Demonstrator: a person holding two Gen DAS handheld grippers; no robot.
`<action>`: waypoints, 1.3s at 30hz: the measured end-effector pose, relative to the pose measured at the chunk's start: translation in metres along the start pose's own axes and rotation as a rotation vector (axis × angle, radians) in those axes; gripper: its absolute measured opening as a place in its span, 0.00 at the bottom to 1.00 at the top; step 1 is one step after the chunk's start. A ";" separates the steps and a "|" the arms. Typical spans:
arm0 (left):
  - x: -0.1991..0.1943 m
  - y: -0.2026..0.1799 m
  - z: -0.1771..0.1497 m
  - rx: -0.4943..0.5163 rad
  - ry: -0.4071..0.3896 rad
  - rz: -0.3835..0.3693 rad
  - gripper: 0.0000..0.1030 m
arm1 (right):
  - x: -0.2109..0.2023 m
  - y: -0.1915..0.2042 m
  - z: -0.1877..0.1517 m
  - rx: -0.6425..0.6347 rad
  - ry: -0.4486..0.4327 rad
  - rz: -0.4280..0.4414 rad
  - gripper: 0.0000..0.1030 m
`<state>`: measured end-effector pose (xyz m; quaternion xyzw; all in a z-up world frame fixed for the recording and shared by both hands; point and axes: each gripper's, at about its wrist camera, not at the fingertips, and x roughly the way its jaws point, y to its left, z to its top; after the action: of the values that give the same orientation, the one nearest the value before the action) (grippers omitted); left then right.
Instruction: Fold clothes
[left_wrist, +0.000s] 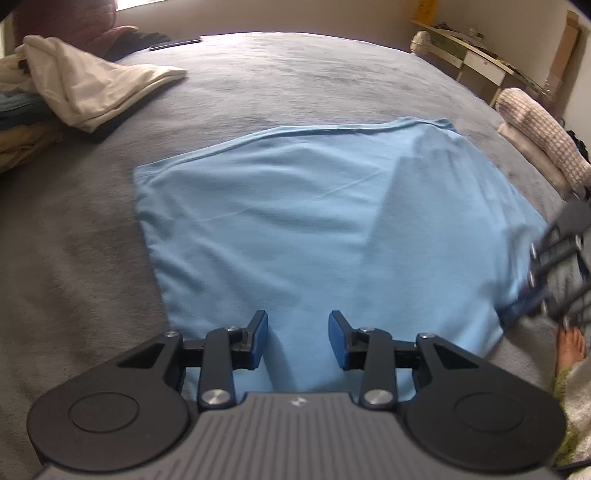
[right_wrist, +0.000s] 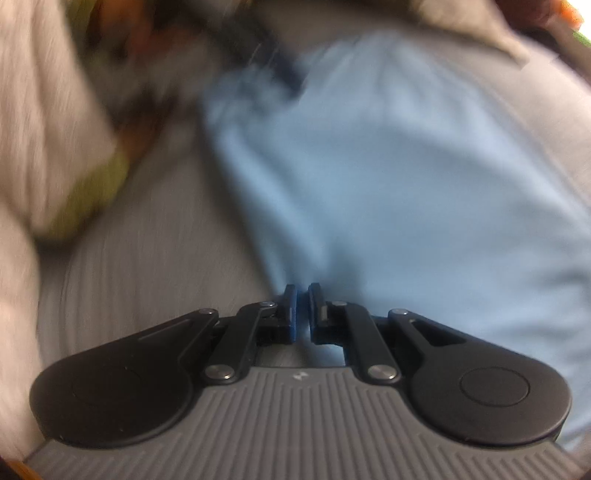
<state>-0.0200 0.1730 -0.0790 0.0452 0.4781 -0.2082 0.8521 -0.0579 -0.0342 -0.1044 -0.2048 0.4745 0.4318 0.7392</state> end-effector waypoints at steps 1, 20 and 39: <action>0.001 0.004 0.000 -0.013 0.001 0.002 0.36 | -0.001 0.005 -0.005 -0.020 0.018 0.030 0.05; 0.011 0.022 0.000 -0.059 -0.014 -0.020 0.36 | -0.006 0.015 0.041 -0.140 -0.037 0.107 0.03; -0.053 0.068 -0.007 -0.092 -0.052 0.100 0.36 | 0.041 0.006 0.098 -0.103 -0.203 0.125 0.05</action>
<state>-0.0223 0.2529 -0.0471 0.0244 0.4619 -0.1443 0.8748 -0.0042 0.0565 -0.0941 -0.1677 0.3865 0.5194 0.7435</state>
